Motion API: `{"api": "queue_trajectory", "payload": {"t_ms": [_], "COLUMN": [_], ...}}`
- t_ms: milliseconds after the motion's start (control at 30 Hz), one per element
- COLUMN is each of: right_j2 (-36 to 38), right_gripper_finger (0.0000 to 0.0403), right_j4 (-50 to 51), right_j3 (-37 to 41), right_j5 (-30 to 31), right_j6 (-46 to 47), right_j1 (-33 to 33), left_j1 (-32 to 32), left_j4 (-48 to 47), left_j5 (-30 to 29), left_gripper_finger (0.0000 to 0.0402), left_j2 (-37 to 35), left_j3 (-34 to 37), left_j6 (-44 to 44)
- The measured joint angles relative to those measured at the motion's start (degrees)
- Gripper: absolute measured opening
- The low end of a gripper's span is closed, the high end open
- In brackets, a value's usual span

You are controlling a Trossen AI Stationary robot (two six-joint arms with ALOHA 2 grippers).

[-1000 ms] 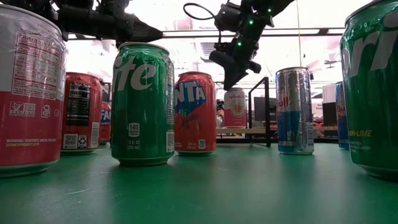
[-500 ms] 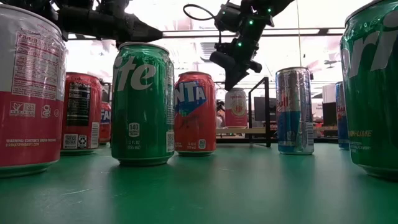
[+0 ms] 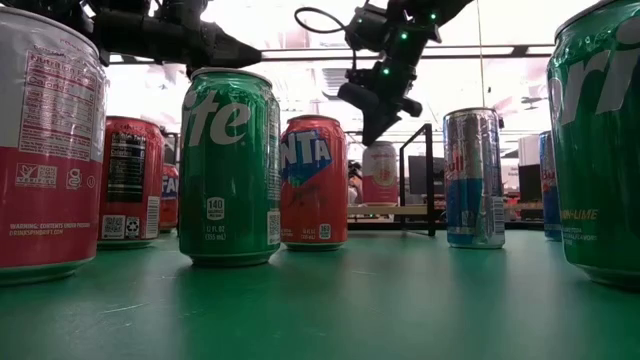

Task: Pick and place cans onto a shelf
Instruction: Put the right pink white soda can on the shelf

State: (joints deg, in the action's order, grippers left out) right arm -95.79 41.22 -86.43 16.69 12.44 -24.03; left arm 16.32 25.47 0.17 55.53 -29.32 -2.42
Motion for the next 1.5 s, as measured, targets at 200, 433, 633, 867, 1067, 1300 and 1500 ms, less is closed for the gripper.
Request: {"api": "queue_trajectory", "payload": {"t_ms": [200, 433, 633, 867, 1067, 1300, 1500], "right_j2": [0.0, 0.0, 0.0, 0.0, 0.0, 0.0, 0.1], "right_gripper_finger": [0.0012, 0.0012, 0.0012, 0.0012, 0.0012, 0.0012, 0.0012], "right_j4": [1.0, 1.0, 0.6, 0.0, 0.1, 0.6, 2.4], "right_j3": [0.0, 0.0, 0.0, -0.2, -0.8, -2.1, -3.7], "right_j5": [0.0, 1.4, 1.4, 1.4, 1.4, 1.3, 0.9], "right_j6": [0.1, -0.1, -0.3, -0.4, -0.4, -0.4, -0.2], "right_j1": [0.0, 0.0, 0.0, 0.1, 0.2, 0.5, 1.6], "left_j1": [0.0, 0.0, 0.0, 0.0, 0.0, 0.0, 0.0], "left_j4": [0.0, 0.0, 0.0, 0.0, 0.0, 0.0, 0.0], "left_j5": [0.0, 0.0, 0.0, 0.0, 0.0, 0.0, 0.0], "left_gripper_finger": [0.0036, 0.0036, 0.0036, 0.0036, 0.0036, 0.0036, 0.0036], "left_j2": [0.0, 0.0, 0.0, 0.0, 0.0, 0.0, 0.0], "left_j3": [0.0, 0.0, 0.0, 0.0, 0.0, 0.0, 0.0], "left_j6": [0.0, 0.0, 0.0, 0.0, 0.0, 0.0, 0.0]}}
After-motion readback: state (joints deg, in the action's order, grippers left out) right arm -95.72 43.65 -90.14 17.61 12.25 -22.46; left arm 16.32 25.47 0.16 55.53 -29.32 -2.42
